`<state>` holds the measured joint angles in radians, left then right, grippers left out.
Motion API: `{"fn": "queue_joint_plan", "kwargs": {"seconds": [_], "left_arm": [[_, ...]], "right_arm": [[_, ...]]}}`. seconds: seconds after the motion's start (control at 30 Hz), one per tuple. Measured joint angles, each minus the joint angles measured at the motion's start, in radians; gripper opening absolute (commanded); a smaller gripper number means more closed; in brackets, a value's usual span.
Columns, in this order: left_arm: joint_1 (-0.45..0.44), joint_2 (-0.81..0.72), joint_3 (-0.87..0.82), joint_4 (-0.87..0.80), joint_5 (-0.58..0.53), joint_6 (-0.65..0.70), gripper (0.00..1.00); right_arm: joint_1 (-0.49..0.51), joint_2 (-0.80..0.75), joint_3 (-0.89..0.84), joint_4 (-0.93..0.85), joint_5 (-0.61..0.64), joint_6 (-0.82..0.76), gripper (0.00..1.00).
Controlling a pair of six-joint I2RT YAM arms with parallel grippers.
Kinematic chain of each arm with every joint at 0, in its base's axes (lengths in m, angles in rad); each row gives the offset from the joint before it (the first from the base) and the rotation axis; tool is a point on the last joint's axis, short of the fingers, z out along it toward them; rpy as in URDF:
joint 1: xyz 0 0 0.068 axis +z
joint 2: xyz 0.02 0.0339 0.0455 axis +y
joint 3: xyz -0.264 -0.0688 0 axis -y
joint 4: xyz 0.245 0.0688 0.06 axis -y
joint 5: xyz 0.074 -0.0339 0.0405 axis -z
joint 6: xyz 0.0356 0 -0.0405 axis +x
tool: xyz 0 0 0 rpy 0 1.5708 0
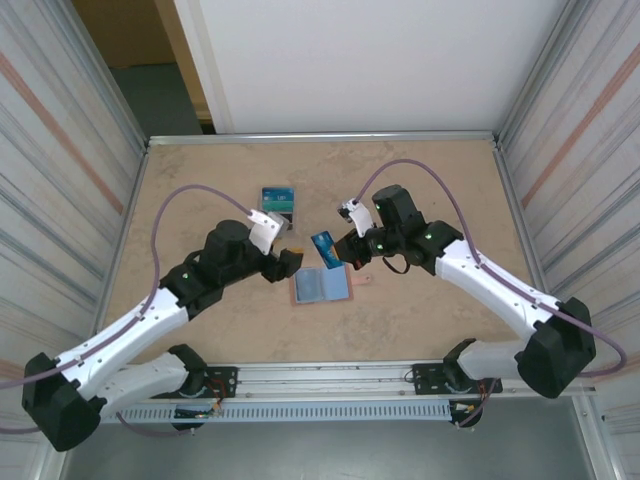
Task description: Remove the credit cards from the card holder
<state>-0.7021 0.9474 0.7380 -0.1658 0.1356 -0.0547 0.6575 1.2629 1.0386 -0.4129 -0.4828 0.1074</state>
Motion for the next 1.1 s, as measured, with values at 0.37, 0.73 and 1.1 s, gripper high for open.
{"fn": "queue_joint_plan", "kwargs": {"seconds": [0.37, 0.73, 1.1], "left_arm": [[0.026, 0.004, 0.008, 0.003, 0.353, 0.266, 0.67], [0.026, 0.140, 0.129, -0.048, 0.512, 0.407, 0.24], [-0.026, 0.137, 0.151, -0.112, 0.534, 0.476, 0.00]], "right_arm": [[0.037, -0.016, 0.097, -0.170, -0.073, -0.226, 0.00], [0.091, -0.007, 0.163, -0.280, -0.100, -0.341, 0.00], [0.080, -0.010, 0.161, -0.293, -0.093, -0.362, 0.35]]}}
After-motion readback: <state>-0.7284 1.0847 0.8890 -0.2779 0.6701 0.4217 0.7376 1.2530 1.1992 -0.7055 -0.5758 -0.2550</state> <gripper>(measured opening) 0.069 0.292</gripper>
